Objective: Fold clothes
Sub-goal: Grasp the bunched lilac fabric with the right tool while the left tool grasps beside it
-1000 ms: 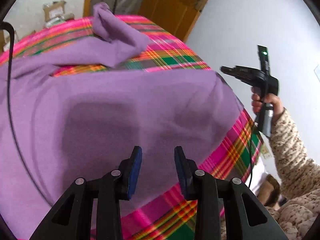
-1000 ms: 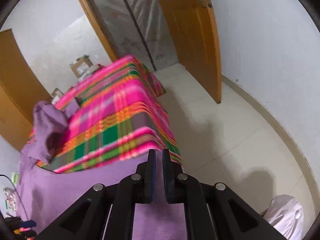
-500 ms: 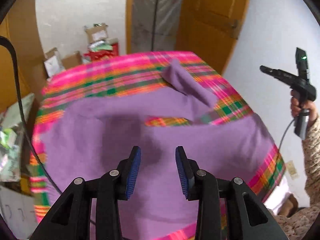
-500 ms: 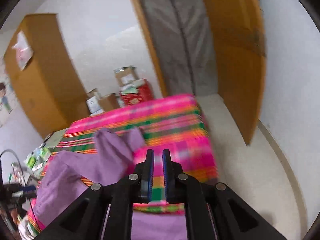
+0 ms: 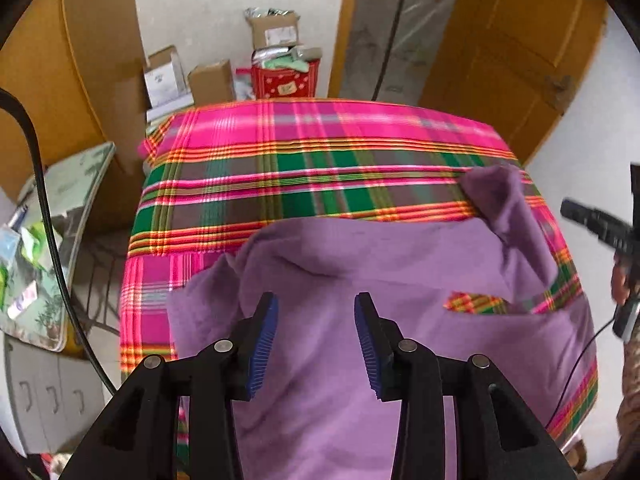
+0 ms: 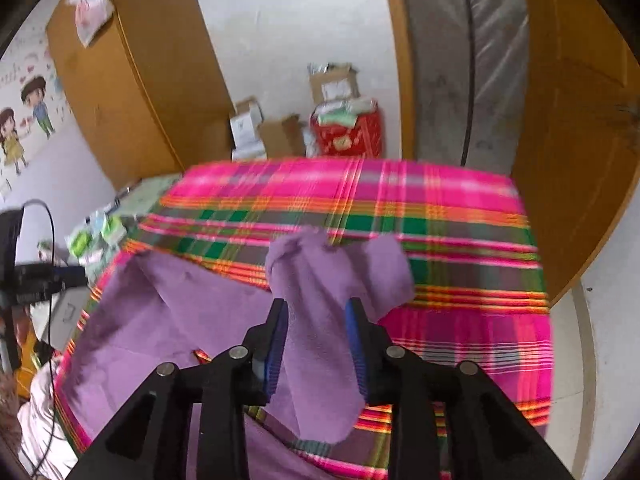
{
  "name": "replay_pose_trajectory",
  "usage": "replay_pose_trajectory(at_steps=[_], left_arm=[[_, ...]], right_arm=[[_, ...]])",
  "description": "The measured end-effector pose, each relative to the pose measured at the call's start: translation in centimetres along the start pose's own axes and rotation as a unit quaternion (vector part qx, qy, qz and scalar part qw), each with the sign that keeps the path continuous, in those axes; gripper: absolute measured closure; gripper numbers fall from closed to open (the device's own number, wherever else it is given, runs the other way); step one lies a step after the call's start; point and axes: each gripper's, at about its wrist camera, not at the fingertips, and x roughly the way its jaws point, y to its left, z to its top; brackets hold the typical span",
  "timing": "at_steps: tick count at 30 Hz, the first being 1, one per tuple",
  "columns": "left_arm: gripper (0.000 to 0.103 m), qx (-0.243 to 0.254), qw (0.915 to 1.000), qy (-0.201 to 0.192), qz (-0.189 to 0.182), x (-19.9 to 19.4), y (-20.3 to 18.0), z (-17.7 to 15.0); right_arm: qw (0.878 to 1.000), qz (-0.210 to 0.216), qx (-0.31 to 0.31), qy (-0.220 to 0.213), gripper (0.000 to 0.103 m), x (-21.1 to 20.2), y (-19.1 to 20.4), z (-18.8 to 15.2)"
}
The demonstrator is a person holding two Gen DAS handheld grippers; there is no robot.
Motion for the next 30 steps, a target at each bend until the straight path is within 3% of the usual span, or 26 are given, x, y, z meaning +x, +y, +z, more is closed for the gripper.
replay_pose_trajectory(at_steps=[9,14,20,21,23,30], left_arm=[[0.061,0.056,0.998,0.026,0.013,6.3,-0.6,2.6],[0.061,0.062,0.9965,0.057,-0.003,9.5,-0.8,3.2],[0.061,0.058,0.9956,0.072,-0.009,11.6,-0.6,3.2],[0.064,0.058,0.9956,0.073,-0.01,11.9,-0.7,3.2],[0.082,0.06,0.9956,0.071,-0.012,12.1,-0.7,3.3],[0.095,0.035,0.9974,0.057,-0.028,11.8,0.1,3.4]], right_arm=[[0.998,0.007,-0.041,0.046,0.06,5.4,0.6,-1.0],[0.997,0.016,-0.034,0.067,0.06,7.3,0.1,-1.2],[0.997,0.022,-0.039,0.066,0.088,7.9,-0.4,-1.1],[0.997,0.023,-0.042,0.063,0.091,7.8,-0.4,-1.1],[0.997,0.027,-0.047,0.055,0.093,7.6,-0.4,-0.9],[1.0,0.024,-0.007,-0.005,0.094,5.3,-2.3,0.4]])
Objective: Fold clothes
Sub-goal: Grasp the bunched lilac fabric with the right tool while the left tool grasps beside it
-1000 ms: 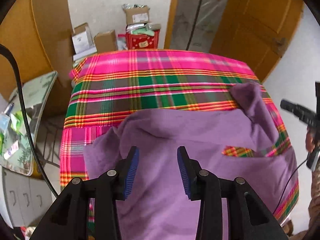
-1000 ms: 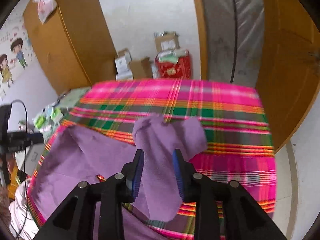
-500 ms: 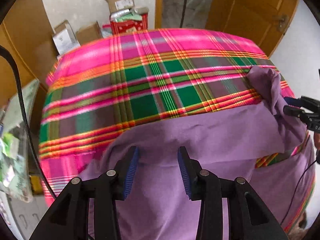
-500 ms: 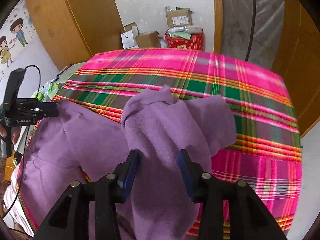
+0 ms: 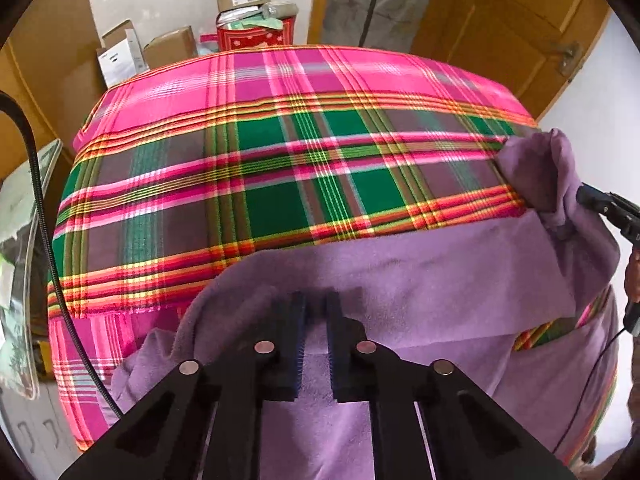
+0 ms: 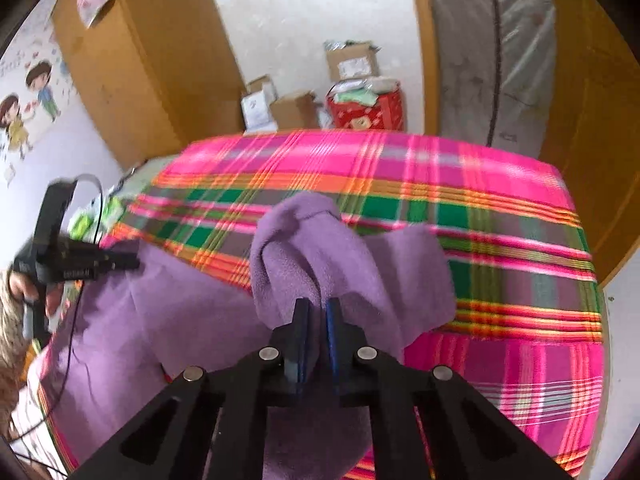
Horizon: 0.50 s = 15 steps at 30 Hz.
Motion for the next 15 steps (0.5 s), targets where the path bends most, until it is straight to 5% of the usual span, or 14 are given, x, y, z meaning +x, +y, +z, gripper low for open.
replay_pose_trajectory(at_steps=[8,15], left_arm=[[0.099,-0.045,0.9987,-0.025,0.0,-1.0,1.7,-0.1],[0.099,-0.048,0.9986,-0.024,-0.002,-0.6,1.5,-0.5]], right_arm=[[0.996,-0.026,0.052,-0.064,0.094,-4.0,-3.8,0.6],[0.991,-0.05,0.1,-0.078,0.094,-5.7,-7.2,-1.2]])
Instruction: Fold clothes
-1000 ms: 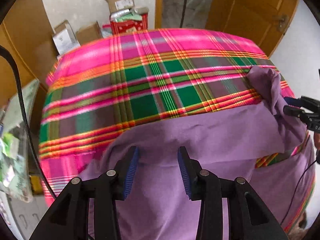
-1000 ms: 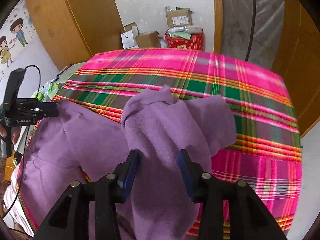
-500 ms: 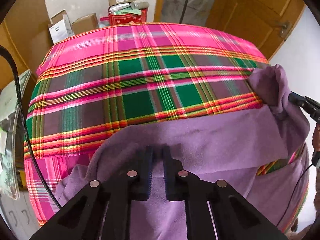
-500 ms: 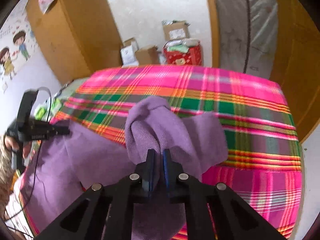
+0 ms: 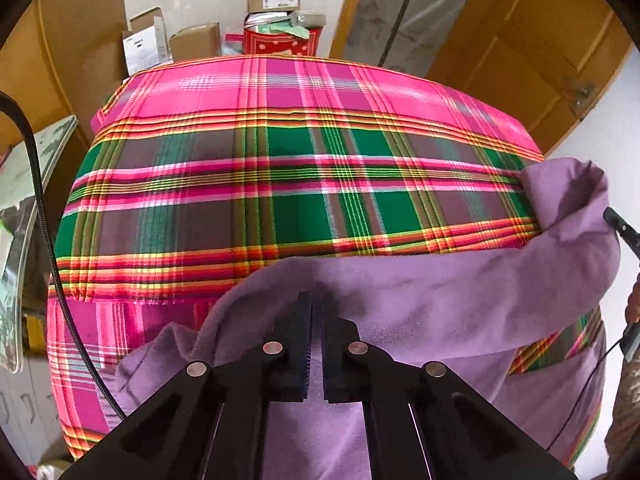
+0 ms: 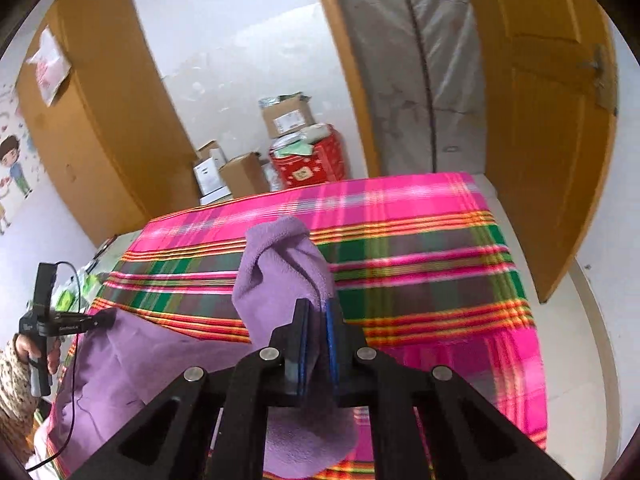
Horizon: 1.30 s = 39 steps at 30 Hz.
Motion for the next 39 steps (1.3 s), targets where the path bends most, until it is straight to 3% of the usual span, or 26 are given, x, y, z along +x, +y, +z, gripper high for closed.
replay_pose_trajectory(at_steps=[6,11,16,20,23,24,25,29,30,32,35,39], left_arm=[[0.095,0.006,0.9999,0.011,0.004,0.6,-0.3,0.1],[0.095,0.001,0.9999,0.009,0.004,0.6,0.0,0.1],[0.094,0.018,0.9996,0.008,0.02,0.6,0.2,-0.3],[0.072,0.031,0.9991,-0.013,0.025,0.3,0.0,0.2],[0.069,0.042,0.9986,0.0,0.03,1.0,-0.4,0.3],[0.069,0.05,0.9982,0.005,0.034,1.3,-0.7,0.3],[0.069,0.055,0.9978,0.004,0.037,1.4,-0.9,0.3],[0.07,0.064,0.9977,0.006,0.023,1.4,-1.1,0.1],[0.072,0.068,0.9975,0.006,0.021,1.3,-1.2,0.0],[0.094,0.078,0.9966,0.005,0.026,1.2,-1.3,-0.1],[0.1,0.072,0.9971,-0.003,0.024,0.9,-0.9,-0.2],[0.102,0.048,0.998,-0.031,0.026,0.0,0.2,-0.4]], right_arm=[[0.999,-0.043,0.018,0.005,0.094,0.9,-1.4,-0.8],[0.999,-0.049,-0.001,-0.01,0.095,1.7,-0.4,0.2],[0.997,-0.068,-0.024,0.022,0.093,1.7,0.1,-0.2],[0.997,-0.079,-0.018,-0.004,0.091,-0.2,1.0,-0.1],[0.996,-0.064,-0.056,-0.039,0.082,-1.5,3.7,0.7],[0.994,-0.053,-0.079,-0.045,0.07,-1.4,4.9,0.9],[0.993,-0.038,-0.101,-0.039,0.063,-0.8,6.3,1.1],[0.985,0.016,-0.169,0.04,0.063,4.3,11.3,1.0],[0.982,0.019,-0.178,0.055,0.063,5.5,11.9,0.8],[0.977,0.029,-0.191,0.087,0.063,8.0,12.9,0.6],[0.968,0.06,-0.193,0.146,0.063,11.4,12.9,0.4],[0.954,0.078,-0.221,0.188,0.063,12.7,13.2,-1.1]])
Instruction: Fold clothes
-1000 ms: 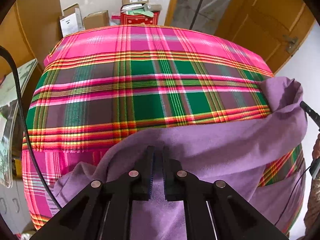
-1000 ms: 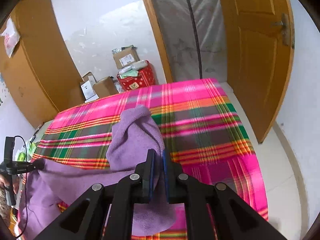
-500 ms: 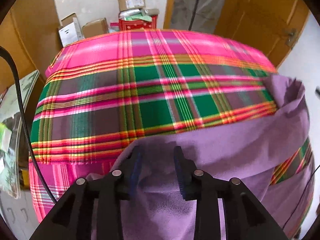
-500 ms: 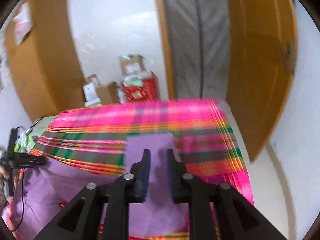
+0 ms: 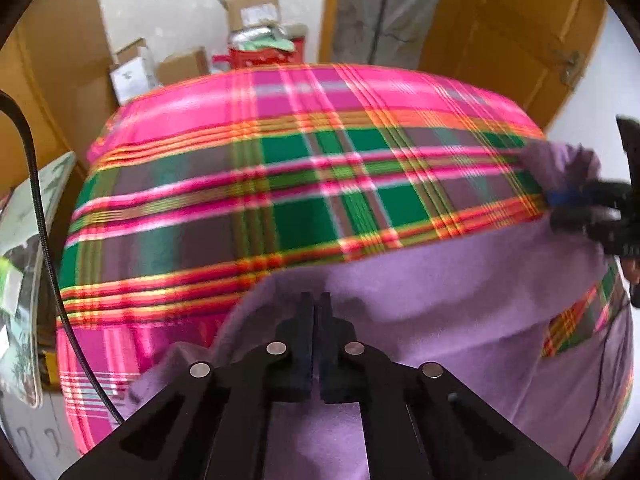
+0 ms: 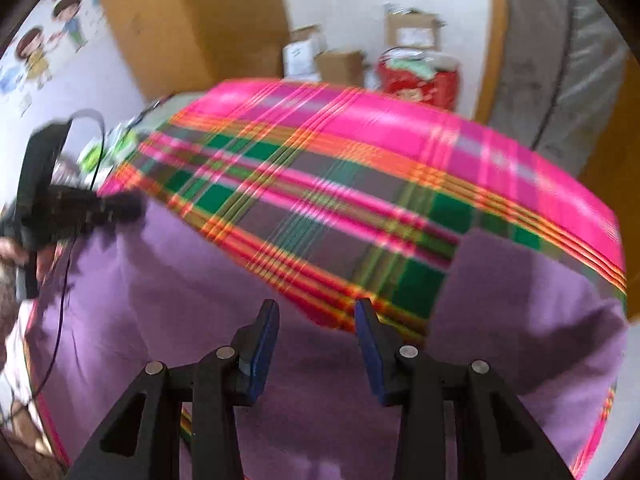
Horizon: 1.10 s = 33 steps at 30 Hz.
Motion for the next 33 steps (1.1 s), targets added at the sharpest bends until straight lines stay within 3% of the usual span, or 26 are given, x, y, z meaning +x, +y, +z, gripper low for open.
replay_pose_trajectory(at_steps=[9,11,12,13,15,18,20,24,33], left_arm=[[0.1,-0.019,0.9998,-0.007,-0.008,0.2,1.4,0.2],[0.088,-0.012,0.9999,0.0,-0.01,0.6,0.8,0.0],[0.084,-0.008,0.9999,0.004,-0.011,0.7,0.6,0.0],[0.078,-0.004,0.9999,0.006,-0.012,0.8,0.3,-0.1],[0.075,0.009,0.9999,0.007,-0.006,0.9,-0.2,-0.1],[0.076,0.018,0.9998,0.009,0.005,1.1,-0.6,0.0],[0.1,0.015,0.9998,0.01,0.011,1.1,-0.5,0.2],[0.1,-0.003,0.9999,0.006,0.011,1.0,0.1,0.3],[0.102,-0.03,0.9993,-0.006,0.024,0.5,1.5,0.5]], right_arm=[[0.999,0.005,-0.038,0.038,0.063,1.0,0.2,-1.3],[0.998,0.003,-0.046,0.038,0.066,1.2,0.5,-1.2],[0.998,0.001,-0.05,0.037,0.075,1.3,0.7,-1.1],[0.998,-0.003,-0.055,0.036,0.093,1.5,0.8,-1.0],[0.998,-0.003,-0.061,0.036,0.098,1.7,1.0,-0.8],[0.997,-0.008,-0.072,0.028,0.099,1.2,1.2,-0.8],[0.997,-0.019,-0.071,0.007,0.099,0.4,1.2,-0.4],[0.997,-0.043,-0.062,-0.032,0.099,-0.8,1.0,0.8],[0.989,-0.112,-0.058,-0.078,0.099,0.3,0.7,5.2]])
